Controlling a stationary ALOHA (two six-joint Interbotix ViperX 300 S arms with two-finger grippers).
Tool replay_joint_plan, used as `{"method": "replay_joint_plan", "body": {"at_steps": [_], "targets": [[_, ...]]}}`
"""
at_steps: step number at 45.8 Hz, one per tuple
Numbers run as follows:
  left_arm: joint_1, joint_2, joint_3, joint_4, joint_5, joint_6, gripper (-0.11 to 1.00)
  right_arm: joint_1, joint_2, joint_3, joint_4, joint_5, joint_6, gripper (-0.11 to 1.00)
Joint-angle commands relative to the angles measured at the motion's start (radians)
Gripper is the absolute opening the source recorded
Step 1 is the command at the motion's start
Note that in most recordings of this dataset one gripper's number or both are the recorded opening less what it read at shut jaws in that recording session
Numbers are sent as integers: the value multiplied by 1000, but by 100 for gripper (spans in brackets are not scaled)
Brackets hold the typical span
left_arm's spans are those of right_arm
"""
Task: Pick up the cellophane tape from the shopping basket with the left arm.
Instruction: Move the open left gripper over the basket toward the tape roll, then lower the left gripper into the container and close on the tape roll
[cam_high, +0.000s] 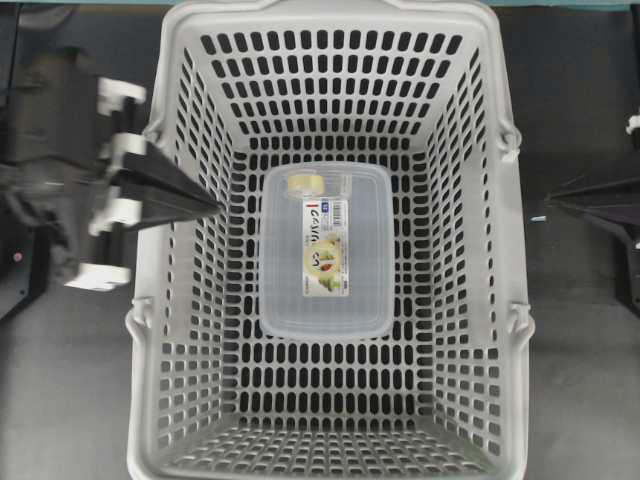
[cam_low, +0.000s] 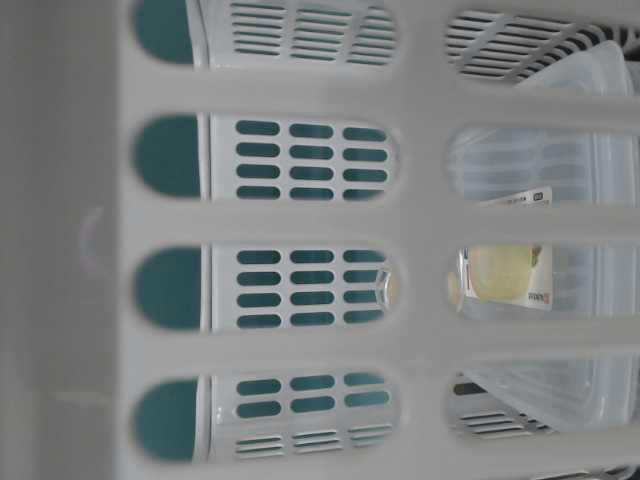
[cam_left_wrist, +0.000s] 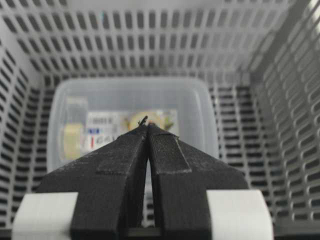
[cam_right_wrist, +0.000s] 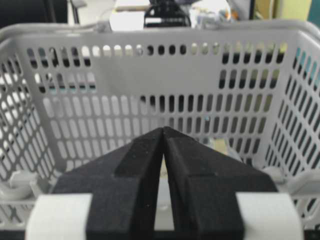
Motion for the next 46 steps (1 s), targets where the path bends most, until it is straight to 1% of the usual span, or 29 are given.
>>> {"method": "replay_joint_plan", "body": {"at_steps": [1,4,7,11,16,20,22,24,29,32,35,36,39,46], "targets": [[0,80,-97,3,69,2,0,2,3,-25,3,12,2,0],[0,129,-137,5,109,2,0,0,3,-26,3,17,2,3],[-2,179,-183,3,149,2,0,0,3,-25,3,18,2,11],[0,233,-232,5,196,2,0,0,3,-26,3,20,3,30],[5,301,-281,5,253,2,0,5,2,-26,3,18,2,61],[8,348,-310,5,278,3,1,5,2,-26,3,18,2,78],[8,368,-322,5,281,3,3,5,2,-26,3,18,2,81],[8,385,-333,5,282,3,10,5,2,-26,3,18,2,81],[6,437,-356,5,288,8,42,5,0,-26,3,18,2,80],[8,469,-365,5,288,8,66,6,-2,-26,3,20,2,80],[8,500,-371,5,290,9,82,6,-2,-26,3,18,2,80],[8,512,-376,5,288,9,86,6,-3,-26,3,18,2,80],[5,540,-383,5,288,9,91,8,-3,-26,3,18,2,80],[2,611,-396,5,290,9,90,6,-11,-26,3,18,2,80]]}}
